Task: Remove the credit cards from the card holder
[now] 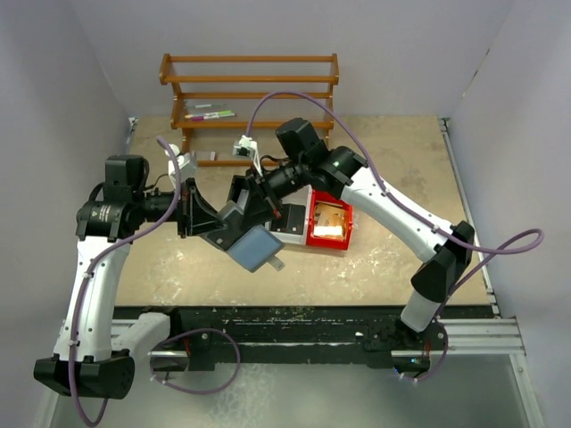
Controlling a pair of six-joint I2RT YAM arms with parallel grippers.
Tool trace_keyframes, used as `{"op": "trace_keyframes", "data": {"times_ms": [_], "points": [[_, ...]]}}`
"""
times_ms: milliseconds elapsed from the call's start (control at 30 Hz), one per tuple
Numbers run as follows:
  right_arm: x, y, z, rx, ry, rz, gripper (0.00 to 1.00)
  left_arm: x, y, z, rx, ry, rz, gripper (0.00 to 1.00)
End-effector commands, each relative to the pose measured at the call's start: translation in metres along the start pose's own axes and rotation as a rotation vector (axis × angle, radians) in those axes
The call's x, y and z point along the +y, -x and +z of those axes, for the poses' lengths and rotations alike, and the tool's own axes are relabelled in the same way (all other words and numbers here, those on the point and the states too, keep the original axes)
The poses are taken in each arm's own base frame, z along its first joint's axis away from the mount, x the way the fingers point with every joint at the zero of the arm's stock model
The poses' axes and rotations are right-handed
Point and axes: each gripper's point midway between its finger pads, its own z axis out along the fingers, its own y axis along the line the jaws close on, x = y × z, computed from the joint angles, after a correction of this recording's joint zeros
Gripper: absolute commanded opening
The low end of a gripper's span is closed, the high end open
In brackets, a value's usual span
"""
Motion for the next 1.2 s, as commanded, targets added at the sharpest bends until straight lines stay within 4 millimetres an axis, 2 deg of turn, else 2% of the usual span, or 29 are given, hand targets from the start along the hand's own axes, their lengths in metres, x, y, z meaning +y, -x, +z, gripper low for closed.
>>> {"op": "trace_keyframes", "data": {"times_ms": [0, 167, 233, 300, 333, 400, 467, 533, 600, 667, 700, 800, 833, 900, 933, 967, 1000, 1033, 1167], "points": [[0.019, 0.010, -0.013, -0.008, 0.009, -0.063, 0.00, -0.006, -0.009, 0.005, -0.001, -0.085, -0.006, 0.14], [0.029, 0.017, -0.013, -0.040, 0.055, -0.069, 0.00, -0.014, -0.013, 0.008, -0.011, -0.149, -0.059, 0.08], [0.033, 0.017, -0.015, -0.054, 0.082, -0.071, 0.24, -0.013, -0.010, 0.008, -0.018, -0.145, -0.071, 0.00], [0.029, 0.019, -0.020, -0.103, 0.074, -0.052, 0.41, -0.010, -0.004, 0.009, -0.030, -0.123, -0.093, 0.00], [0.024, 0.026, -0.024, -0.164, 0.065, -0.035, 0.50, -0.009, 0.000, 0.009, -0.039, -0.110, -0.101, 0.00], [0.017, 0.022, -0.029, -0.257, 0.049, -0.001, 0.61, -0.007, 0.009, 0.009, -0.061, -0.087, -0.122, 0.00], [0.027, 0.027, -0.037, -0.405, 0.086, 0.027, 0.64, -0.007, 0.017, 0.009, -0.088, -0.072, -0.147, 0.00], [0.036, 0.028, -0.047, -0.521, 0.100, -0.006, 0.63, -0.006, 0.025, 0.009, -0.119, -0.051, -0.172, 0.00], [0.035, 0.022, -0.050, -0.561, 0.091, 0.016, 0.61, -0.009, 0.032, 0.008, -0.148, -0.046, -0.196, 0.00], [0.032, 0.015, -0.048, -0.568, 0.094, 0.037, 0.54, -0.011, 0.036, 0.008, -0.164, -0.050, -0.220, 0.00], [0.031, 0.011, -0.047, -0.558, 0.102, 0.056, 0.46, -0.012, 0.037, 0.008, -0.170, -0.055, -0.230, 0.00], [0.042, 0.010, -0.048, -0.532, 0.144, 0.049, 0.10, -0.014, 0.033, 0.008, -0.169, -0.065, -0.241, 0.00], [0.045, 0.013, -0.049, -0.521, 0.145, 0.036, 0.01, -0.015, 0.031, 0.008, -0.162, -0.071, -0.238, 0.11], [0.045, 0.016, -0.048, -0.467, 0.125, 0.027, 0.00, -0.017, 0.024, 0.008, -0.141, -0.085, -0.229, 0.36], [0.044, 0.015, -0.046, -0.424, 0.111, 0.027, 0.00, -0.017, 0.020, 0.009, -0.129, -0.097, -0.229, 0.45], [0.038, 0.009, -0.043, -0.366, 0.091, 0.013, 0.00, -0.017, 0.016, 0.009, -0.116, -0.107, -0.231, 0.50], [0.034, 0.002, -0.040, -0.300, 0.075, 0.044, 0.00, -0.018, 0.013, 0.009, -0.105, -0.123, -0.230, 0.53], [0.031, 0.005, -0.040, -0.268, 0.066, 0.036, 0.00, -0.018, 0.009, 0.010, -0.091, -0.140, -0.227, 0.55], [0.021, -0.008, -0.036, -0.146, 0.030, 0.073, 0.00, -0.021, -0.002, 0.010, -0.057, -0.197, -0.214, 0.56]]}}
